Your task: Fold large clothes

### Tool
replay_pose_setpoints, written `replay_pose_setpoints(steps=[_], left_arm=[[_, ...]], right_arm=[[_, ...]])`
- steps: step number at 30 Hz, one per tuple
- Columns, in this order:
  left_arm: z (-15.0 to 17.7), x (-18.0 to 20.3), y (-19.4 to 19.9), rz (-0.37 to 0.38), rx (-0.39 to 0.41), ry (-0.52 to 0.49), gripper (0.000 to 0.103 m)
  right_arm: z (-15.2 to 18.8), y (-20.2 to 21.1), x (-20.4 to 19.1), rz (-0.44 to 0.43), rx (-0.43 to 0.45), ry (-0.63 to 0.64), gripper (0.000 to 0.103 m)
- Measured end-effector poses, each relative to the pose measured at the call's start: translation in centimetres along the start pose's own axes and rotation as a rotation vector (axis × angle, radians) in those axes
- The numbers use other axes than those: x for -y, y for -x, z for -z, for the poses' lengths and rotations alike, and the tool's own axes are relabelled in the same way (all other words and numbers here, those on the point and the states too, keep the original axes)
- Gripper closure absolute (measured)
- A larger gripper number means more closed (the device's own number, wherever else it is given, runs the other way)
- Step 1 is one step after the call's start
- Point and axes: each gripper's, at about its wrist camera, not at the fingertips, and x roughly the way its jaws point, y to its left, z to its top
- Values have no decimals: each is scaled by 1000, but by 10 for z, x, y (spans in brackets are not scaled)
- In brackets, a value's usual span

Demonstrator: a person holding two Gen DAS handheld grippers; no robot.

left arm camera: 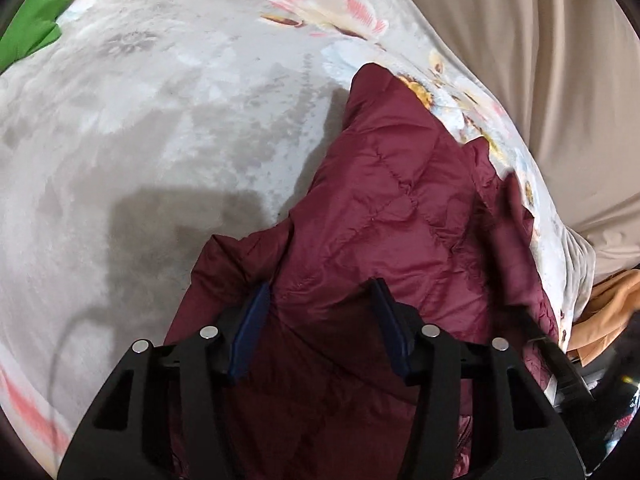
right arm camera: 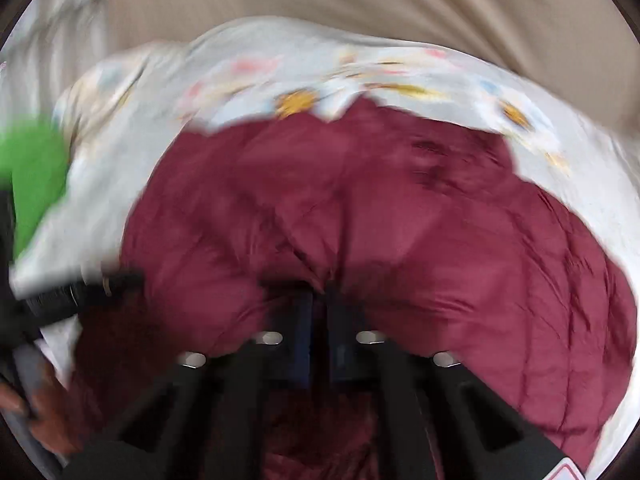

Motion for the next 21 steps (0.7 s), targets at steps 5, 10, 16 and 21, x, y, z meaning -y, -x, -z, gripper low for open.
replay_pose_setpoints(steps=[5,10,16,21], left_arm=[[3,1,-4,-13,3,-13,53],[9,8,12,64,21,63,47],[23,2,11,135,-44,177,40],[16,3,4,140,-12,185,43]], right_arm=[[32,58,126,-33,101,-480,88],[85,78,186,90,18,-643,67],[72,109,197,49,128,-612,44],[45,79,206,107,92,-590,44]])
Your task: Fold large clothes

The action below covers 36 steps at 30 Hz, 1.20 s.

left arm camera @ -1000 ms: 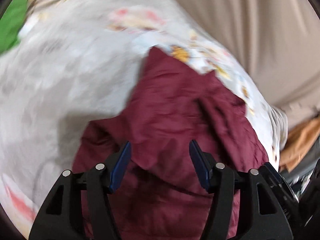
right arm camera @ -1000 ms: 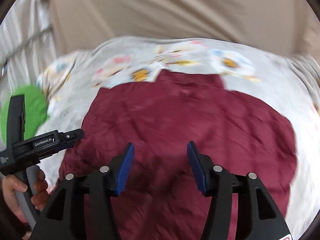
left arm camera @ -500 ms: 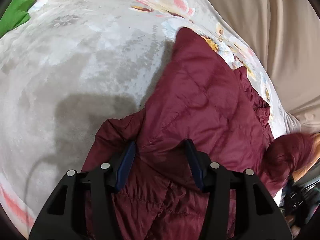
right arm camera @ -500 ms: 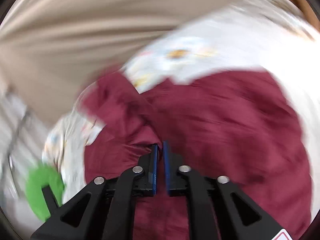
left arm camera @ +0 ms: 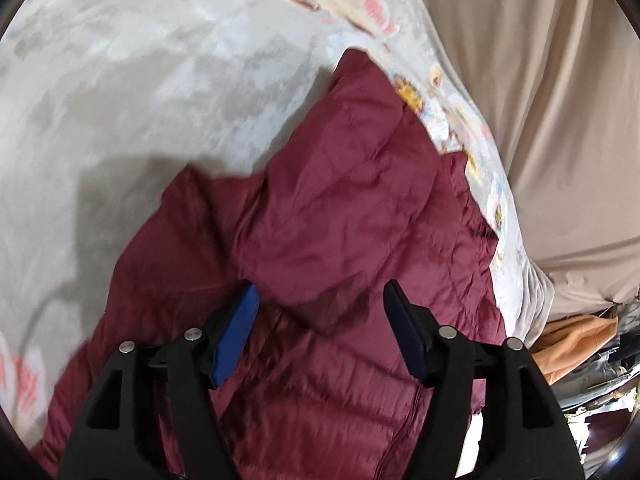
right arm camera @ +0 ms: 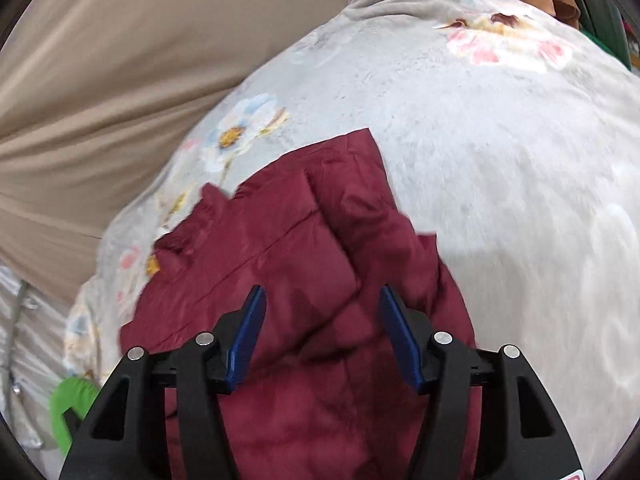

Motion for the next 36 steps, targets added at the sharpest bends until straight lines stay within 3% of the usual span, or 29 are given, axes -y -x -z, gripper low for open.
replay_pose_setpoints(steps=[2,3,4,6,8,10,12,13,14,18,21,23,25,27,29,31,34,35,36], left_arm=[[-9,4,-6,-31,1,-28,71],[-14,5,-6,-35,1,-38,94],[-17,6,-3,-34,10,-42,100],[-25,16,16,-28,91,-99,101],[-28,23,24,-50,132,-167,102],[-29,23,13,-83,113,-203,101],[-24,17,-14,-157,61,-217,101],[-20,11,-28,-172,37,-214,101],[-17,10,-32,-170,41,-210,101],[-15,16,-8,-174,45,-218,97],[-6,22,31,-199,95,-289,88],[0,30,54,-186,144,-332,84],[-4,49,58,-148,162,-357,83],[-12,74,42,-98,146,-423,79],[-19,97,15,-101,139,-480,79],[-22,109,-14,-103,121,-502,79],[-27,117,-62,-183,88,-533,79],[-30,115,-75,-217,88,-549,79],[-33,109,-83,-243,91,-554,77]], right_arm=[[-3,-17,-11,23,-52,42,79],[-5,-20,-22,29,-67,81,99],[-6,-13,-30,16,-39,107,99],[-12,27,-55,-107,92,178,100],[-15,52,-67,-162,181,210,100],[-17,35,-57,-107,165,210,101],[-15,-26,-30,49,-4,203,101],[-11,-51,-17,83,-94,200,101],[-7,-60,-7,64,-115,183,103],[-13,-24,-6,108,-31,158,97],[-9,14,-6,182,73,138,88],[-3,24,-25,103,83,148,88],[5,8,-63,8,23,231,89],[26,-18,-123,-123,-44,369,89],[43,-47,-170,-212,-95,462,90],[59,-73,-203,-241,-148,538,90],[76,-109,-220,-242,-216,583,90],[75,-117,-213,-216,-219,594,93],[71,-121,-203,-194,-210,587,103]])
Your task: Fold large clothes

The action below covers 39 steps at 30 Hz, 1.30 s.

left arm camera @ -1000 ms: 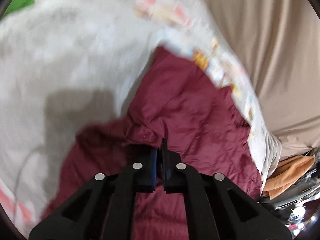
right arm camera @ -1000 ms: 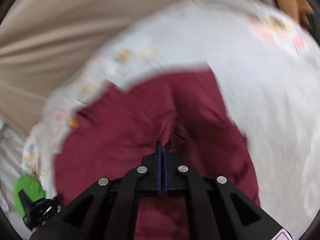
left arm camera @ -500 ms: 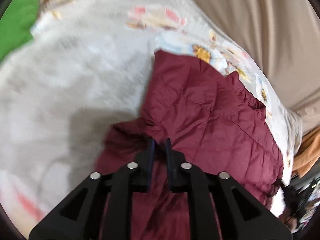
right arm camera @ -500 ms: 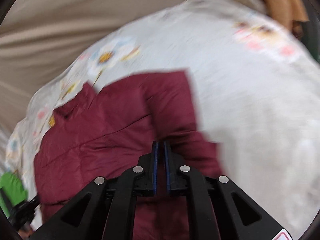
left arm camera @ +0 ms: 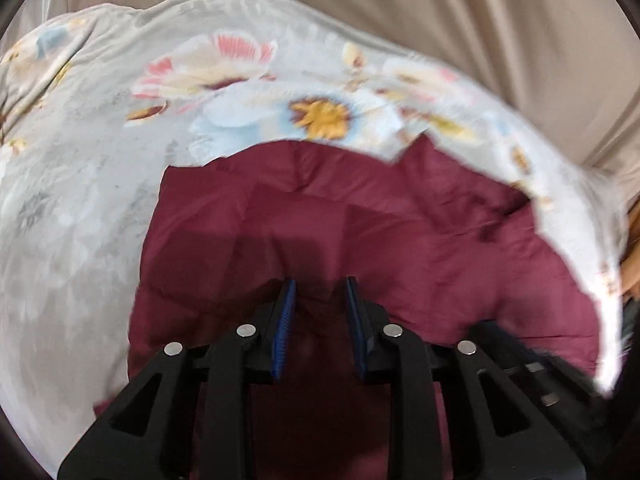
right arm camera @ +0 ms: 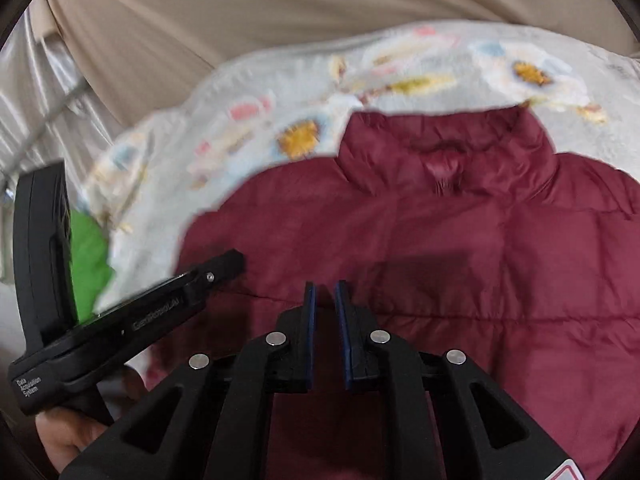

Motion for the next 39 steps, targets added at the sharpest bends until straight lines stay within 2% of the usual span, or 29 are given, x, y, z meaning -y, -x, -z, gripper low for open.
replay_pose_setpoints(steps=[1,3,4,5,7,9,11,12,14,16,17,19,21,22,25,26,27,30,33,36,39], left_arm=[[1,-6,-6,-6,-4,7,77],[4,-26,-12,22,0,52,78],[5,-36,-13,26,5,71,83],[7,-45,-14,44,6,86,86],[10,-52,-14,82,12,101,93],[12,-50,-14,71,15,81,94],[10,-42,-7,16,4,73,94],[8,-36,3,1,3,86,93],[9,-26,20,62,36,92,88],[17,-9,27,30,28,40,73],[22,-5,23,14,5,20,71],[37,-12,8,3,-40,20,72],[48,-30,7,74,-15,57,77],[49,-34,10,78,-16,60,83],[43,-35,27,49,-16,50,83],[38,-33,34,48,-2,52,83],[31,-29,42,66,21,54,82],[1,-10,52,114,62,49,76],[-28,17,41,140,80,7,74],[-47,40,4,70,58,-70,72],[-55,31,-39,11,-22,-16,72]], right_arm=[[0,2,19,10,10,-25,103],[3,21,82,57,70,-153,103],[4,26,104,50,92,-205,103],[12,43,140,75,125,-288,103],[27,70,185,135,166,-371,103],[35,87,199,172,183,-426,103],[35,102,184,257,189,-405,103],[34,107,172,263,193,-365,97],[32,110,143,221,195,-285,97],[39,104,126,224,164,-229,98],[46,97,127,252,143,-223,100],[68,94,149,278,109,-277,103],[95,109,176,190,124,-408,103],[101,114,177,188,123,-424,103],[104,129,168,261,86,-374,103],[100,136,161,287,90,-357,103],[91,139,155,280,111,-334,99],[49,141,135,208,158,-287,99],[-1,118,119,123,160,-229,99],[-39,76,100,96,99,-151,100],[-55,40,77,31,45,-94,99]])
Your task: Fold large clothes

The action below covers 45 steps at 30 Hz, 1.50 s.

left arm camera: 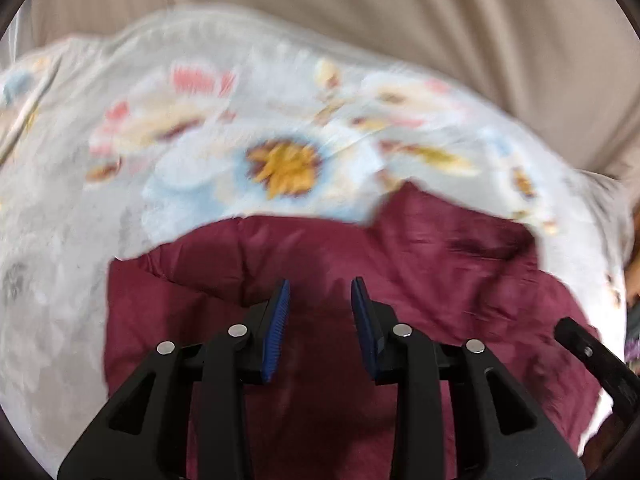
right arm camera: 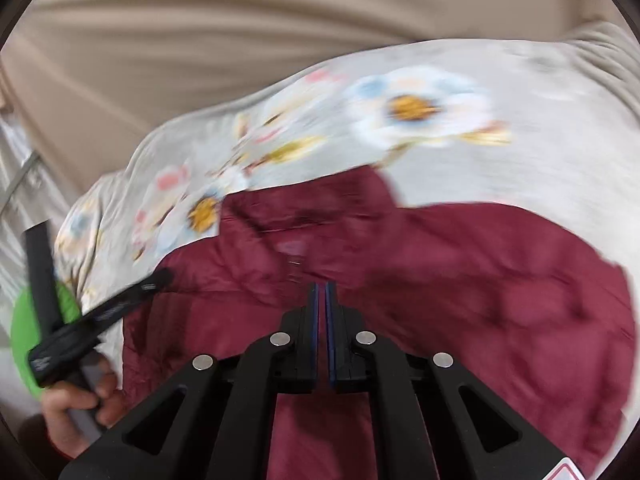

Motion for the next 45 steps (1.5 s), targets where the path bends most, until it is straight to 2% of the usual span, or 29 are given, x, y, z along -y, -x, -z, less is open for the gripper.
replay_pose_setpoints(steps=[2,6,8,10,11,14,15,17,20,23,24,27,29,31,33,36,38,39,40,42,44,45], left_arm=[[2,-11,-15,-4,-31,32,72],[12,-25,-23,20,2,28,72],[17,-25,-23,29,24,20,72],[20,-25,-25,27,49,-5,72],[23,-25,-25,28,65,-14,72],[25,-23,-25,25,81,-24,72],[25,-23,-25,21,84,-30,72],[24,-21,-23,15,85,-38,72],[25,-12,-5,-13,85,-54,73],[23,24,29,128,122,-84,72],[22,38,34,175,120,-94,70],[17,93,30,307,56,-147,66],[16,124,12,340,-4,-190,66],[17,154,-13,308,-41,-226,66],[16,167,-33,293,-87,-232,66],[18,168,-58,247,-110,-192,67],[19,164,-60,229,-78,-187,72],[18,163,-61,219,-72,-187,77],[17,161,-63,224,-69,-182,78],[12,155,-67,229,-62,-155,82],[7,149,-67,223,-52,-127,82],[5,145,-63,197,-34,-108,82]], right_arm=[[-3,-28,-26,-20,-38,71,98],[-8,-81,-68,-79,-133,159,100],[-14,-116,-73,-32,-184,171,103],[-23,-135,-61,-39,-176,113,103],[-31,-136,-51,-26,-134,49,103],[-43,-106,-30,69,27,-80,102],[-44,-93,-22,60,63,-115,102],[-36,-56,1,34,112,-174,102],[-10,-10,32,79,135,-158,102],[17,9,70,165,121,-167,98],[24,12,83,171,107,-183,101],[42,13,109,165,82,-217,103],[43,16,109,166,74,-215,103],[34,19,102,153,93,-210,100],[15,21,93,130,125,-197,96],[-8,-6,93,103,66,-193,94],[-11,-26,107,170,40,-200,103],[-8,-27,118,176,58,-226,103],[-6,-24,125,175,77,-252,103],[1,-12,138,228,121,-304,103],[6,3,136,288,147,-307,103],[7,11,130,320,156,-289,103]])
